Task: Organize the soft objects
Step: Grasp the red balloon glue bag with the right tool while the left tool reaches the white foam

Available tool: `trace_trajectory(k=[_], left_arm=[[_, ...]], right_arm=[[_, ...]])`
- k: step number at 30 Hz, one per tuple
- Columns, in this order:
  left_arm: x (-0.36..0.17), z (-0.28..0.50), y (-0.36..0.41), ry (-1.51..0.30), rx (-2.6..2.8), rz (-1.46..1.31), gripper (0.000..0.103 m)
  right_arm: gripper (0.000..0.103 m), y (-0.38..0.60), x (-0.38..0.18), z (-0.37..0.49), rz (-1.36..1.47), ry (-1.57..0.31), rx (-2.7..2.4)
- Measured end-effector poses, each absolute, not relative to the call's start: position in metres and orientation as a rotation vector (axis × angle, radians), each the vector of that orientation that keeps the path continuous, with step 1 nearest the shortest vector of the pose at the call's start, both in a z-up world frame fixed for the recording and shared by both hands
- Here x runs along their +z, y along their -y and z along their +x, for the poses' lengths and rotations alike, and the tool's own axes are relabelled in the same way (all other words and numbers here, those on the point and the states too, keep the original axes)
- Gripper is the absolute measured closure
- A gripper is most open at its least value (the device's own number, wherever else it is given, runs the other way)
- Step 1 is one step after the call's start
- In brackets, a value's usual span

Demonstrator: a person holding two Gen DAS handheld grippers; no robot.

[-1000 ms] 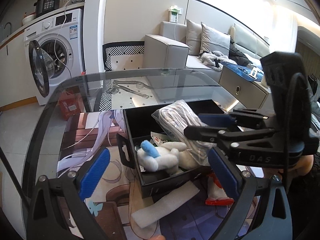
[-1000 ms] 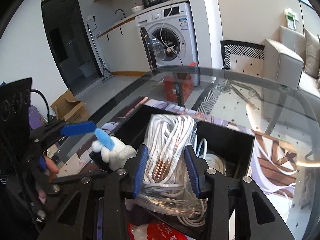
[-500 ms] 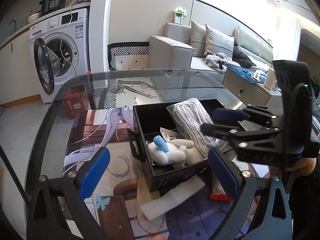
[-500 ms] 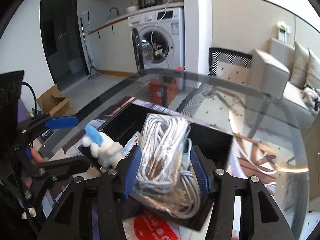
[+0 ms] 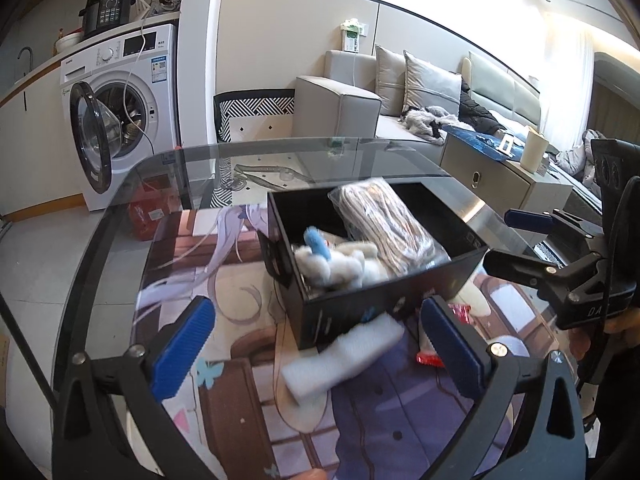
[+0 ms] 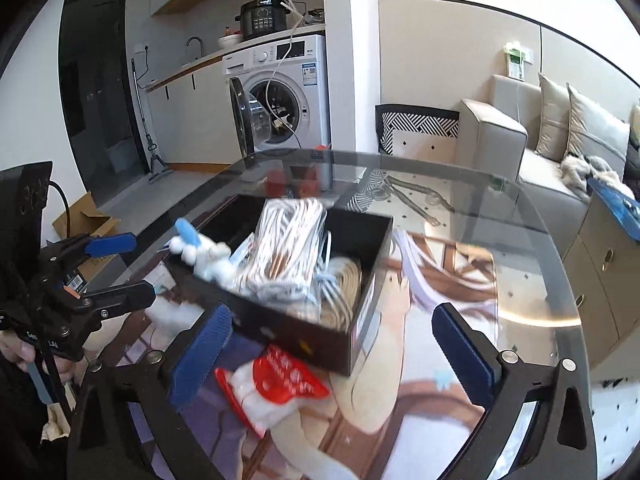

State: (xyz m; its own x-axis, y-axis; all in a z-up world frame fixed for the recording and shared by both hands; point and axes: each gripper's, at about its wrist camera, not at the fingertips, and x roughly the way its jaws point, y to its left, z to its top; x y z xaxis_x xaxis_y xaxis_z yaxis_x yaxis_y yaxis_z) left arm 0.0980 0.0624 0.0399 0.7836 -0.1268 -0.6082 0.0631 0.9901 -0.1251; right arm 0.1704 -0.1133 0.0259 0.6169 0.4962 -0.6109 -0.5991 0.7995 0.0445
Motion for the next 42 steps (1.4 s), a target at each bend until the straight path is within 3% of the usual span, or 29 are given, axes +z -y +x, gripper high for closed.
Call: trace_trajectory(k=[24, 42], left_arm=[[-0.001, 0.101, -0.055, -0.822, -0.034, -0.089, 0.000], [-0.004, 0.105, -0.060, -0.839, -0.023, -0.113, 0.000]], right_arm=[[0.001, 0.102, -0.016, 0.150, -0.157, -0.789, 0.655], [0.001, 0.068, -0.048, 0.156, -0.211, -0.888, 0.575]])
